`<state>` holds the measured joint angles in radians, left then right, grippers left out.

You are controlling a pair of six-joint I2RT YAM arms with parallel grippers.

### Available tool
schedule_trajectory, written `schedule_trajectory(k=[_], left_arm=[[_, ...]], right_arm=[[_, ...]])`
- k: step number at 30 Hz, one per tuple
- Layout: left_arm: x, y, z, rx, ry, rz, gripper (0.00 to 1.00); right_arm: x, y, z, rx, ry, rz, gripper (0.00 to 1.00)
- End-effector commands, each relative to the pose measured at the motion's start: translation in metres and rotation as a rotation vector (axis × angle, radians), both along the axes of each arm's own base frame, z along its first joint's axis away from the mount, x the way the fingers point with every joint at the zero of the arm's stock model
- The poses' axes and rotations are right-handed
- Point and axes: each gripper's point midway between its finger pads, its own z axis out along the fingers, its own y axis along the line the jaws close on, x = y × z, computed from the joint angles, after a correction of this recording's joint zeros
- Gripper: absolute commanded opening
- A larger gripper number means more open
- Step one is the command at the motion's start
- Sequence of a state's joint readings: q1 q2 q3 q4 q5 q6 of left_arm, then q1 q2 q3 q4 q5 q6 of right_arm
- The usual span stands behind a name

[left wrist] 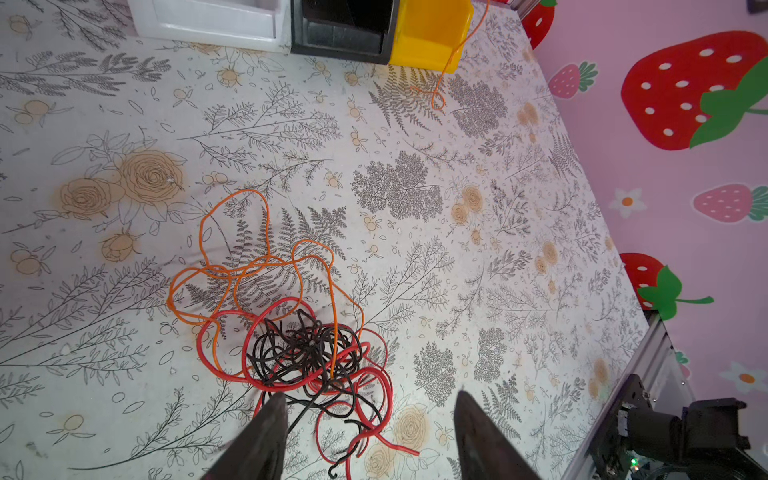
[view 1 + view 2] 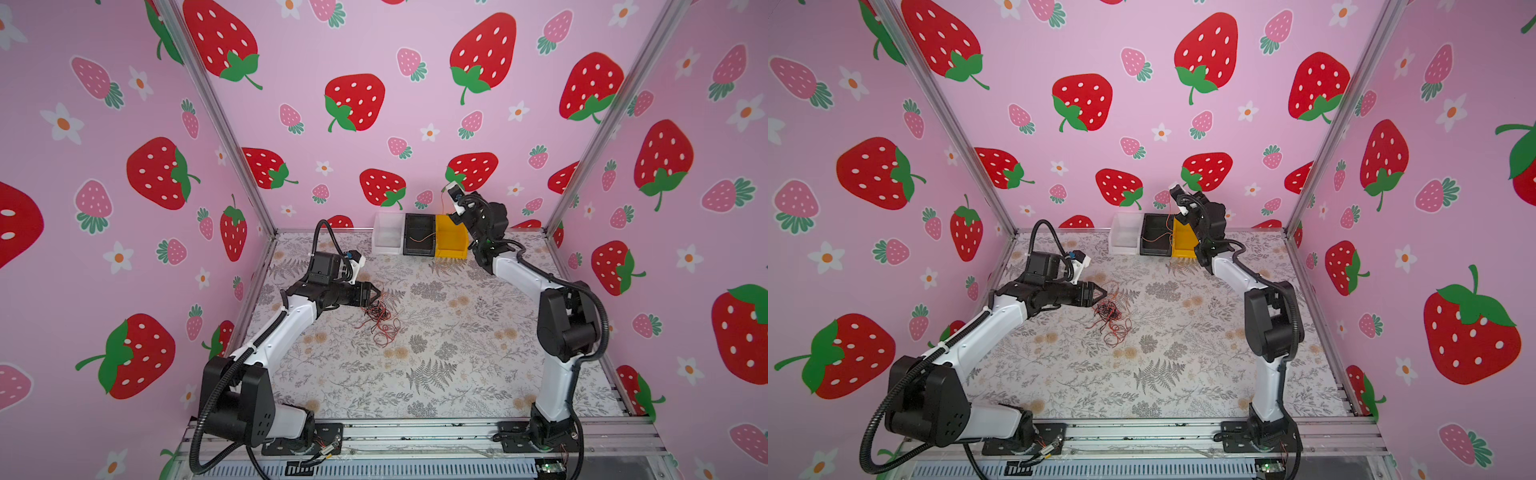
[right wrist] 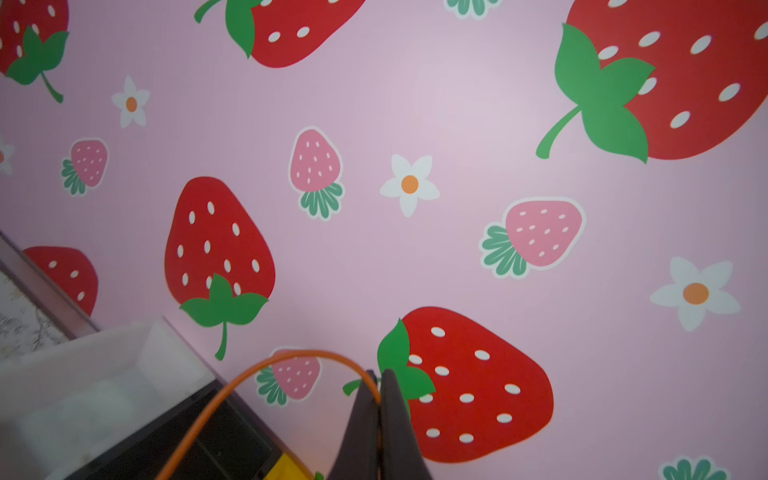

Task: Untangle the cables
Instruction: 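Lower the orange wire into the black bin and open the right gripper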

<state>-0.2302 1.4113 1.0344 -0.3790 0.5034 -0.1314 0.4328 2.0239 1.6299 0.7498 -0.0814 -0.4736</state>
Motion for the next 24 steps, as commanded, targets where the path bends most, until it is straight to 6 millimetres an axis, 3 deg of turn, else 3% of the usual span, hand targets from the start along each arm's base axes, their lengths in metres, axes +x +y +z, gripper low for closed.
schedule_trajectory(k=[1, 8, 13, 18, 24], left_arm=[[0.007, 0.0, 0.002, 0.014, -0.004, -0.002, 0.65], [0.005, 0.006, -0.011, 0.036, 0.033, 0.002, 0.65], [0.006, 0.011, -0.019, 0.038, 0.06, 0.017, 0.65], [0.004, 0.018, -0.027, 0.052, 0.091, 0.025, 0.64], [-0.001, 0.024, -0.034, 0.073, 0.128, 0.033, 0.64]], right_arm=[[0.006, 0.01, 0.045, 0.054, -0.148, 0.003, 0.0], [0.038, 0.032, 0.071, 0.091, -0.246, 0.009, 0.0], [0.058, 0.033, 0.06, 0.087, -0.302, -0.038, 0.0], [0.078, 0.038, 0.009, 0.036, -0.243, -0.038, 0.0], [0.096, 0.054, -0.087, -0.016, -0.096, -0.004, 0.0]])
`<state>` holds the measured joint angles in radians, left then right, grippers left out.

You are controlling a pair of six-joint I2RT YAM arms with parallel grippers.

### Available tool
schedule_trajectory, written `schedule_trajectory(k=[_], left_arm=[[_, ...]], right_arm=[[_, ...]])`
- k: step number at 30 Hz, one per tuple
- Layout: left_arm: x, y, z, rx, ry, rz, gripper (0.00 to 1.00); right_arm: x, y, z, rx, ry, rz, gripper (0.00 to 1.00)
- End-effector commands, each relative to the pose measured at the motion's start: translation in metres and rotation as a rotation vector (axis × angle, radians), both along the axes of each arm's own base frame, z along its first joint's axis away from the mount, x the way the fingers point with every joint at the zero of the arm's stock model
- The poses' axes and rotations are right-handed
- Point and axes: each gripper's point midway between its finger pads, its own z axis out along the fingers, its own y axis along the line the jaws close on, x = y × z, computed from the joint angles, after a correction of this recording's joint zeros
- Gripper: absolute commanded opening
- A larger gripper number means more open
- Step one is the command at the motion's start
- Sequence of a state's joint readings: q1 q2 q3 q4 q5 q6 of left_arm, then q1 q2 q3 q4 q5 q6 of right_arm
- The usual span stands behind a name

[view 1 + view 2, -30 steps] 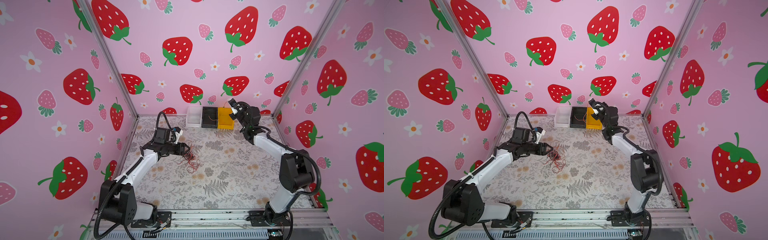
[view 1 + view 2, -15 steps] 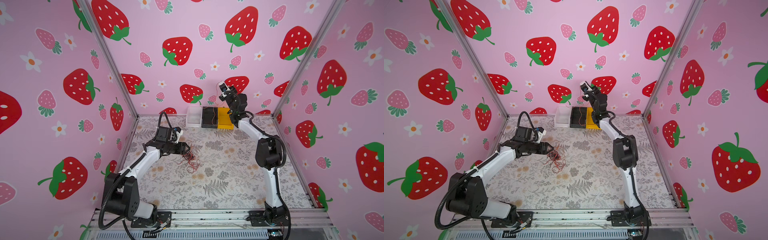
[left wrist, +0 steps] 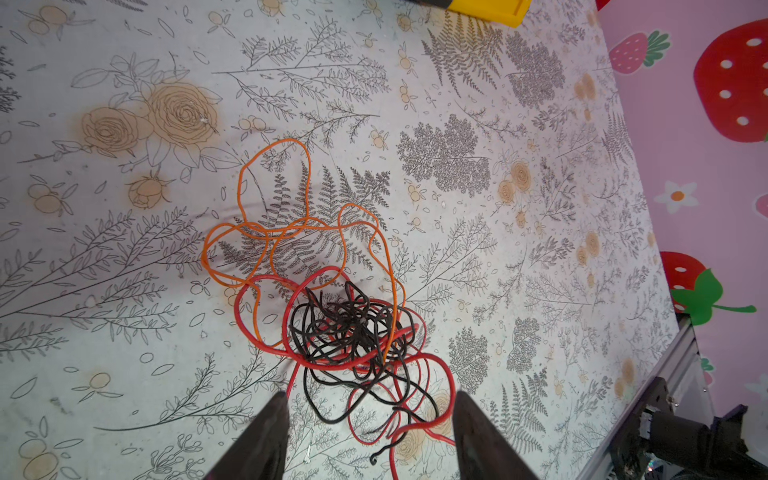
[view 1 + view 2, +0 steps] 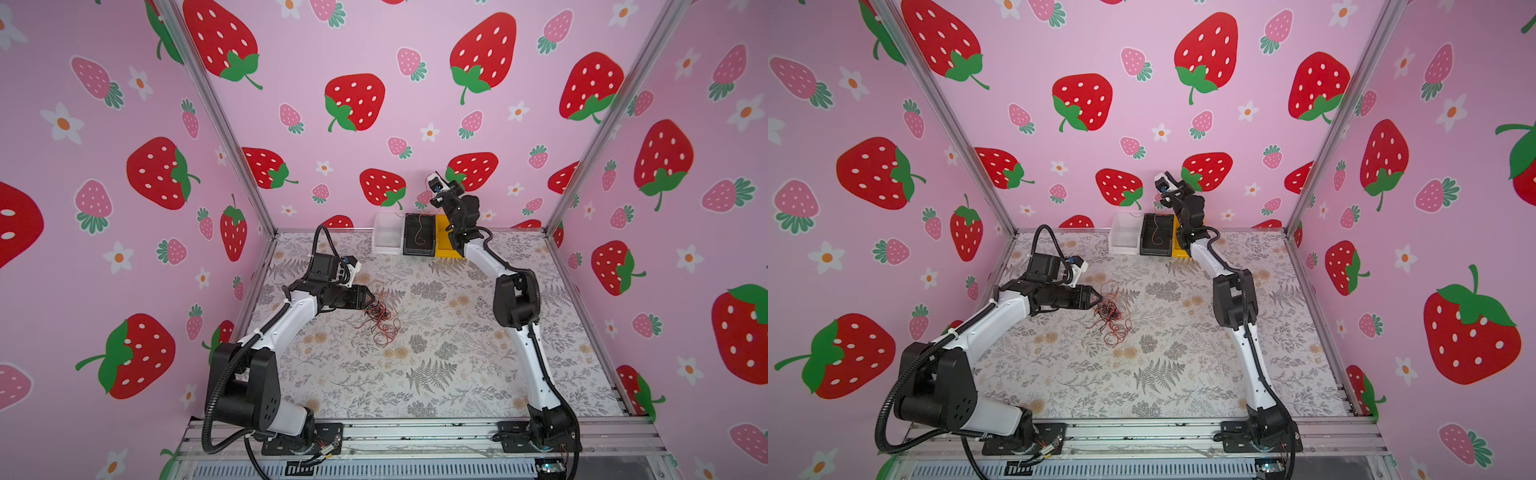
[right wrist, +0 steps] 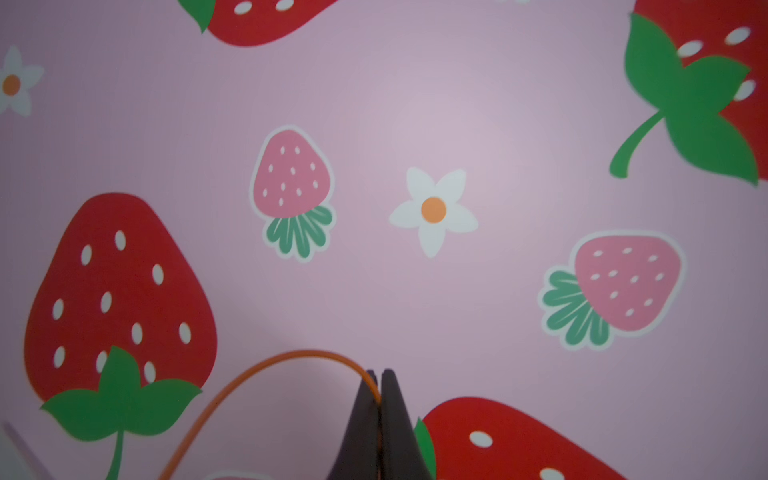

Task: Untangle the cables
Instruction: 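Lower the orange wire into the black bin and open the right gripper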

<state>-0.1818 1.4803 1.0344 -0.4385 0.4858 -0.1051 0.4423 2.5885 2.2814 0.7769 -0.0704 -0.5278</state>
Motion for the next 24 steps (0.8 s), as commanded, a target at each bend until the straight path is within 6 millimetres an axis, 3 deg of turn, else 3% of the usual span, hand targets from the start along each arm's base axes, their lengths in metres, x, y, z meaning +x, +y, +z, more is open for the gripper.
schedule_trajectory(k=[1, 10, 11, 14, 18, 21, 24], left_arm=[[-0.003, 0.005, -0.002, 0.025, 0.026, -0.005, 0.64], [-0.005, 0.008, -0.01, 0.026, 0.065, 0.018, 0.63], [-0.006, 0.008, -0.01, 0.027, 0.07, 0.018, 0.63], [-0.008, 0.01, -0.011, 0.034, 0.075, 0.019, 0.63], [-0.008, 0.01, -0.012, 0.035, 0.083, 0.024, 0.63], [-0.009, 0.009, -0.014, 0.028, 0.095, 0.028, 0.63], [-0.009, 0.009, -0.016, 0.023, 0.101, 0.034, 0.62]], right_arm=[[0.007, 0.008, -0.05, -0.026, 0.054, 0.009, 0.0], [0.019, 0.015, -0.117, -0.063, 0.177, 0.02, 0.03], [0.019, 0.017, -0.124, -0.072, 0.19, 0.031, 0.07], [0.019, 0.022, -0.137, -0.091, 0.216, 0.056, 0.4], [0.028, 0.014, -0.142, -0.076, 0.243, 0.001, 0.65], [0.033, 0.007, -0.14, -0.048, 0.27, -0.03, 0.76], [0.038, 0.001, -0.133, 0.019, 0.334, -0.047, 0.79]])
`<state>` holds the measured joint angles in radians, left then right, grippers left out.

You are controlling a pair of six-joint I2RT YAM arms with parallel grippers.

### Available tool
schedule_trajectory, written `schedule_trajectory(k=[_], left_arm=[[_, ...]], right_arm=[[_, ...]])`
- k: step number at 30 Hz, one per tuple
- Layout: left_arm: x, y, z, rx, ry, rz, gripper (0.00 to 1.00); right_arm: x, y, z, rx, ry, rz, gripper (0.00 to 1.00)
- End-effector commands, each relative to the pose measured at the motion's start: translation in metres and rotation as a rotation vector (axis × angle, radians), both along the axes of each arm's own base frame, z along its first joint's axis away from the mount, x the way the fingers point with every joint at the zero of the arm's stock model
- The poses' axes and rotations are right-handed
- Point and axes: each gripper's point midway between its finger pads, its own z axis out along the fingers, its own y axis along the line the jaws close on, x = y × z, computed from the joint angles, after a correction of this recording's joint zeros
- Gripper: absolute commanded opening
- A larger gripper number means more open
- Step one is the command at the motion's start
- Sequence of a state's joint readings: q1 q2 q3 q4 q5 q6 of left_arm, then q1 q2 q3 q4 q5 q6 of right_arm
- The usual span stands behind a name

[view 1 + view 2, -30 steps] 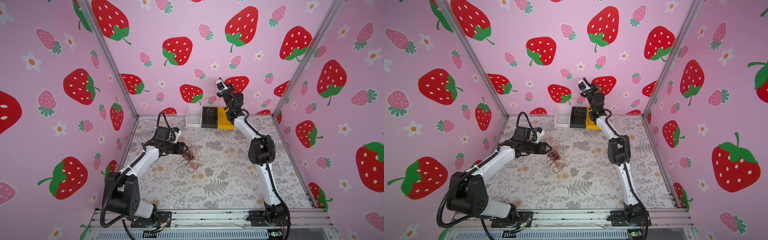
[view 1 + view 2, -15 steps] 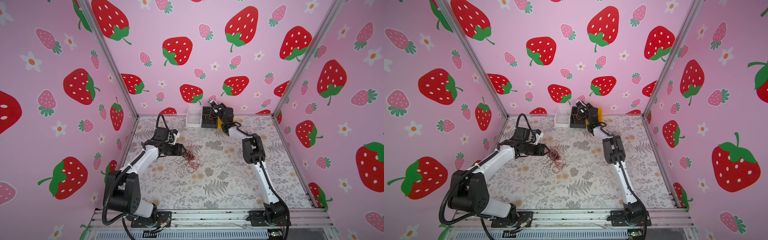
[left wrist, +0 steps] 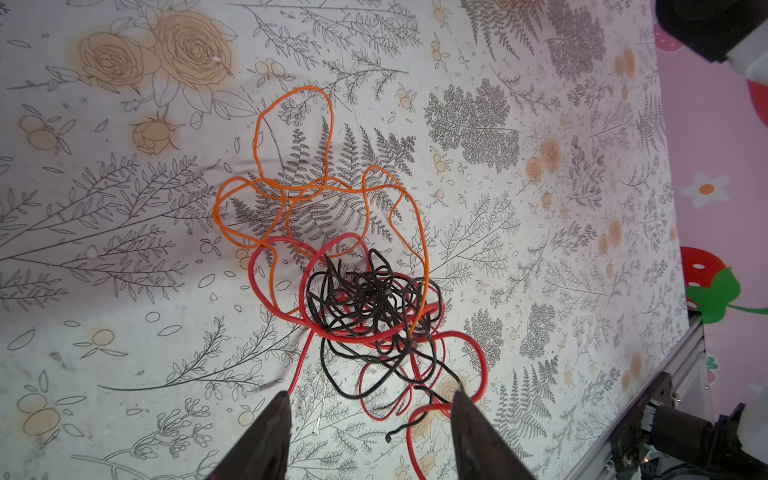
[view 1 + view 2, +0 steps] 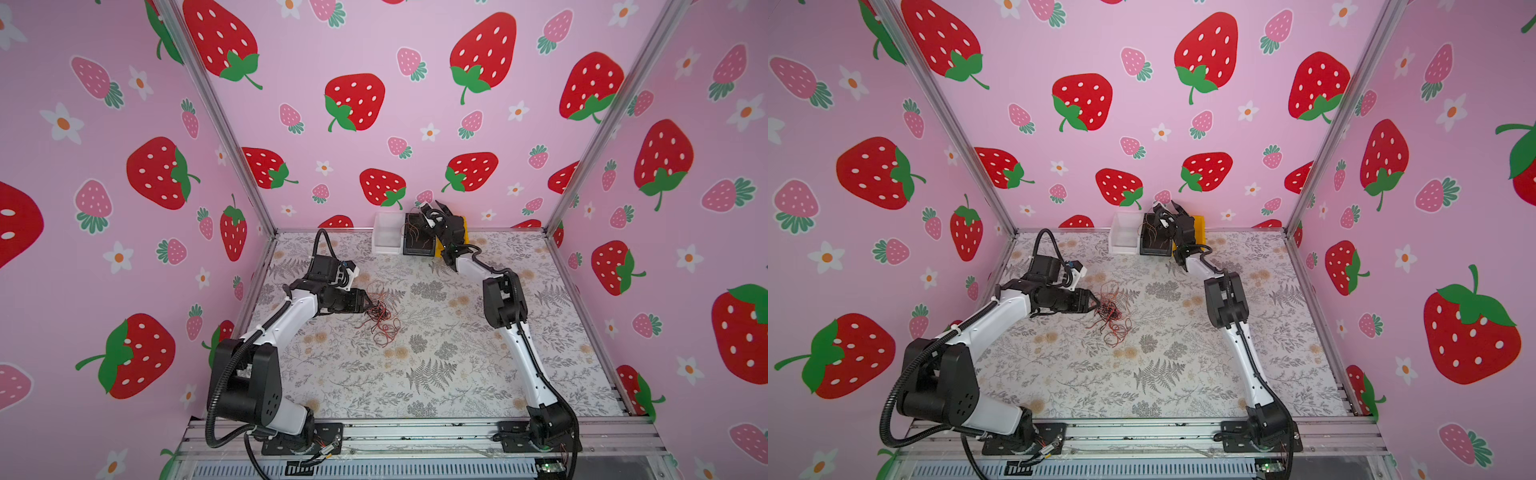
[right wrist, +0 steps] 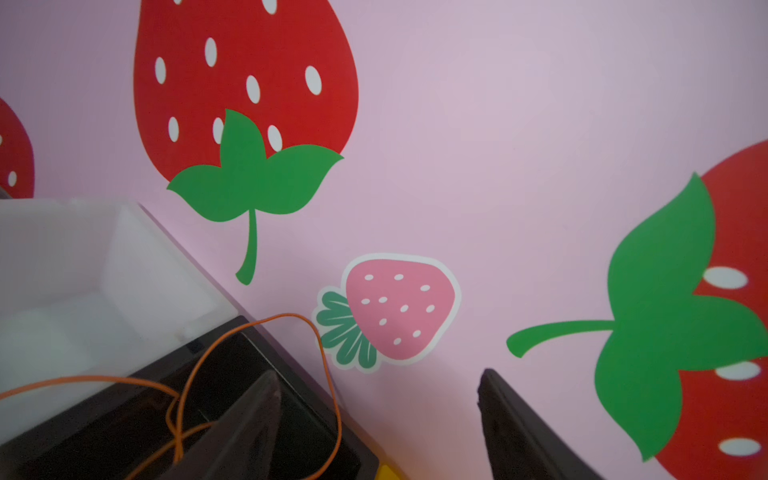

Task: Untangle the cables
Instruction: 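Lower the orange wire into the black bin and open the right gripper, then lift the right gripper from the black bin while the left gripper holds the tangle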

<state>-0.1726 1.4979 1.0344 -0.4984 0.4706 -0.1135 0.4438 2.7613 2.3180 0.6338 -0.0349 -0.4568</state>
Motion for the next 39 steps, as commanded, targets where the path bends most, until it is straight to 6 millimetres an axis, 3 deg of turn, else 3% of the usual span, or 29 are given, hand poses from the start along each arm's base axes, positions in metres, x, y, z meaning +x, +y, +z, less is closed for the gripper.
schedule_trajectory(k=[1, 6, 14, 32, 39], left_arm=[[0.0, 0.001, -0.001, -0.002, 0.021, 0.012, 0.62], [0.0, 0.001, 0.0, -0.006, 0.016, 0.013, 0.62], [-0.002, 0.0, 0.007, -0.017, -0.012, 0.013, 0.62], [-0.011, 0.002, 0.017, -0.028, -0.061, 0.019, 0.62], [-0.014, 0.003, 0.017, -0.033, -0.071, 0.028, 0.62]], right_arm=[[0.007, -0.007, 0.009, 0.088, 0.075, -0.038, 0.79], [-0.003, -0.003, 0.008, 0.165, 0.217, -0.052, 0.77], [-0.015, -0.016, -0.005, 0.299, 0.381, -0.15, 0.71], [-0.028, -0.023, -0.069, 0.397, 0.66, -0.257, 0.66], [-0.039, -0.023, -0.091, 0.405, 0.748, -0.261, 0.53]])
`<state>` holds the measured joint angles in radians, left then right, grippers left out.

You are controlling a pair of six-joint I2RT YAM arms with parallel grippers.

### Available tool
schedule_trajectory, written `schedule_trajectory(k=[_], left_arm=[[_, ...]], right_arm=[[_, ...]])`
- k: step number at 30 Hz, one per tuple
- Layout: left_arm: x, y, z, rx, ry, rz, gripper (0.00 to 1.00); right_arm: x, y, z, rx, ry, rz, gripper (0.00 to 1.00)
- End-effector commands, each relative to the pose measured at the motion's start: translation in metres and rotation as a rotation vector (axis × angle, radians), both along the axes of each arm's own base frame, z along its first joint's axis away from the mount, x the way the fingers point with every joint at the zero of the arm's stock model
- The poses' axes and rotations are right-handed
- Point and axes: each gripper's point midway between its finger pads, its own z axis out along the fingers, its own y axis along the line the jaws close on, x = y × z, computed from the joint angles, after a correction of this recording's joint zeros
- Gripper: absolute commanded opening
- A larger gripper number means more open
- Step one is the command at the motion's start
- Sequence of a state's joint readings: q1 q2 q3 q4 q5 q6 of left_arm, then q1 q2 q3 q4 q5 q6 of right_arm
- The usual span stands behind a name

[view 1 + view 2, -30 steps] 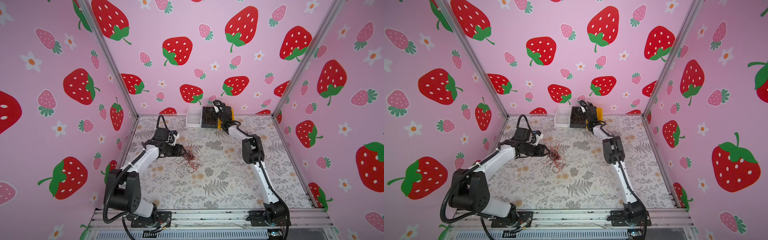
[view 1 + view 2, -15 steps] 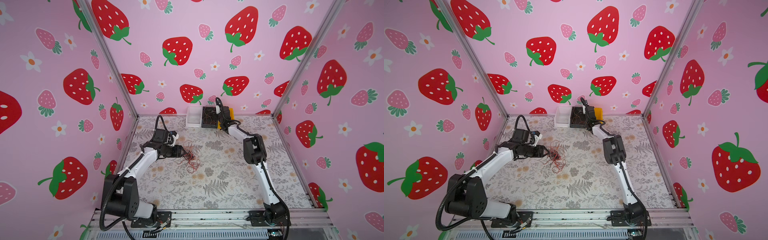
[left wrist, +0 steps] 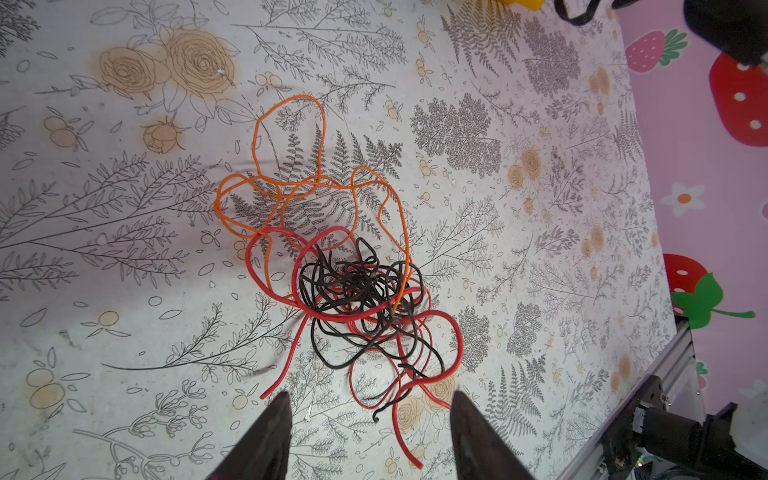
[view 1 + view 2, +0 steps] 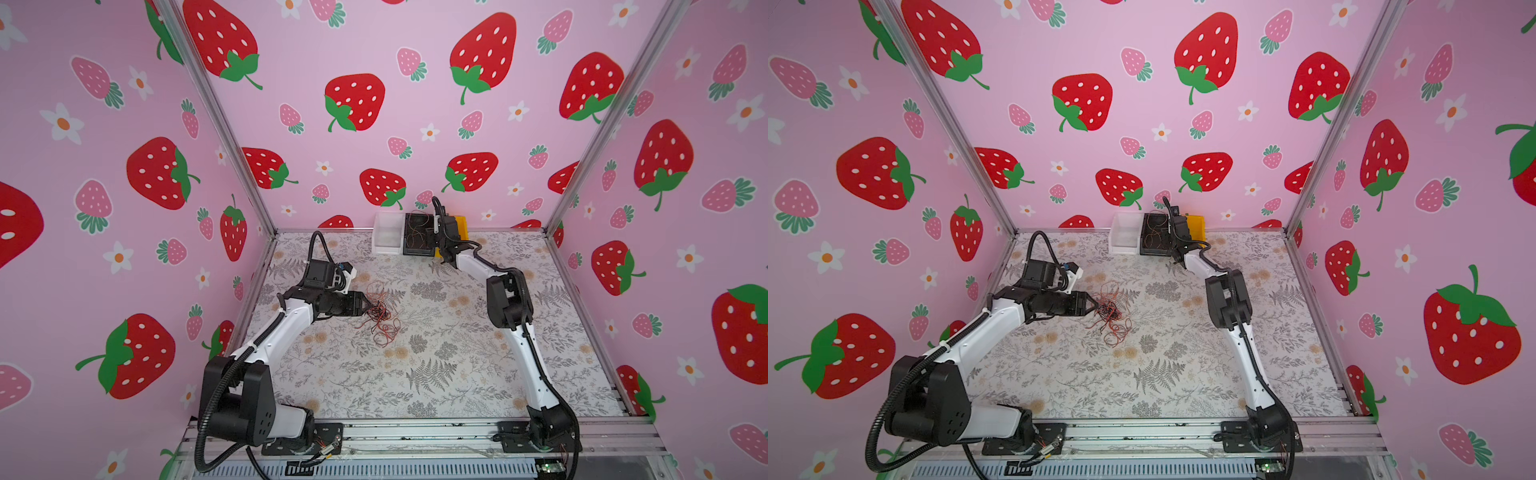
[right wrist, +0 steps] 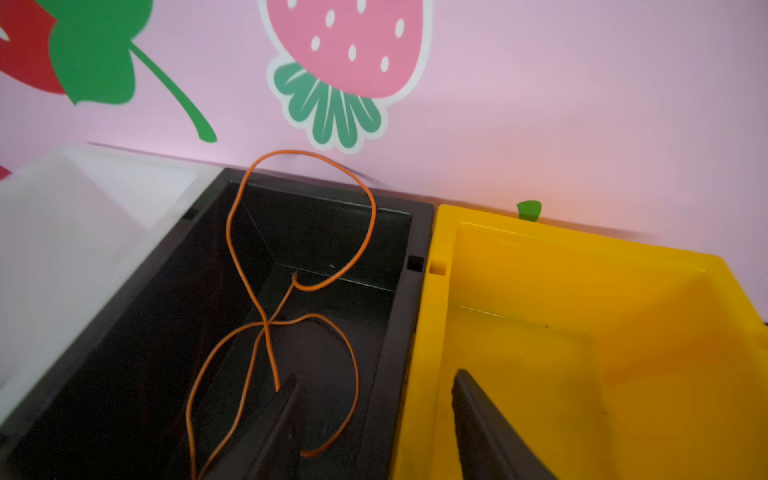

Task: Untangle the cables
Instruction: 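Lift the right gripper from the black bin while the left gripper holds the tangle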

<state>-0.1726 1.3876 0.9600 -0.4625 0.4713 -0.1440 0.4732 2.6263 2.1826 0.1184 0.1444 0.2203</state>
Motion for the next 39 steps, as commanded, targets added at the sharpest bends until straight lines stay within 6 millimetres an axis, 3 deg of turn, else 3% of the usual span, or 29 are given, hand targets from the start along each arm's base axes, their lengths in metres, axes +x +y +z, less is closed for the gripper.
schedule_trajectory(k=[1, 3, 10, 14, 20, 22, 28, 32, 34, 36, 39], left_arm=[[-0.002, 0.001, 0.004, -0.008, -0.017, 0.003, 0.62], [-0.002, 0.004, 0.002, 0.01, -0.01, 0.011, 0.62], [-0.004, 0.007, 0.0, 0.019, -0.011, 0.026, 0.63], [-0.003, 0.005, -0.002, 0.016, -0.004, 0.022, 0.64], [-0.003, -0.005, -0.014, 0.016, 0.032, -0.009, 0.65], [-0.002, -0.009, -0.017, 0.021, 0.039, -0.019, 0.65], [0.005, -0.019, -0.025, 0.022, 0.046, -0.055, 0.63], [0.01, -0.024, -0.032, 0.027, 0.066, -0.079, 0.52], [0.011, -0.026, -0.034, 0.024, 0.074, -0.089, 0.41], [0.009, -0.033, -0.029, 0.007, 0.075, -0.115, 0.29], [0.001, -0.054, -0.018, 0.002, 0.064, -0.188, 0.27]], right_arm=[[-0.011, 0.002, 0.001, 0.039, 0.053, 0.0, 0.52], [-0.015, 0.004, 0.007, 0.048, 0.047, 0.02, 0.44], [-0.038, -0.006, 0.014, 0.028, 0.044, 0.033, 0.32], [-0.058, -0.015, 0.023, 0.022, 0.044, 0.034, 0.31], [-0.102, -0.015, 0.028, 0.016, 0.065, 0.065, 0.3], [-0.114, -0.015, 0.034, 0.013, 0.056, 0.066, 0.34], [-0.135, -0.022, 0.073, -0.053, -0.018, 0.114, 0.6], [-0.149, -0.03, 0.099, -0.145, -0.059, 0.161, 0.67], [-0.161, -0.024, 0.104, -0.166, -0.048, 0.241, 0.67], [-0.183, -0.005, 0.105, -0.143, -0.023, 0.399, 0.66], [-0.22, 0.023, 0.103, -0.076, 0.017, 0.605, 0.66]])
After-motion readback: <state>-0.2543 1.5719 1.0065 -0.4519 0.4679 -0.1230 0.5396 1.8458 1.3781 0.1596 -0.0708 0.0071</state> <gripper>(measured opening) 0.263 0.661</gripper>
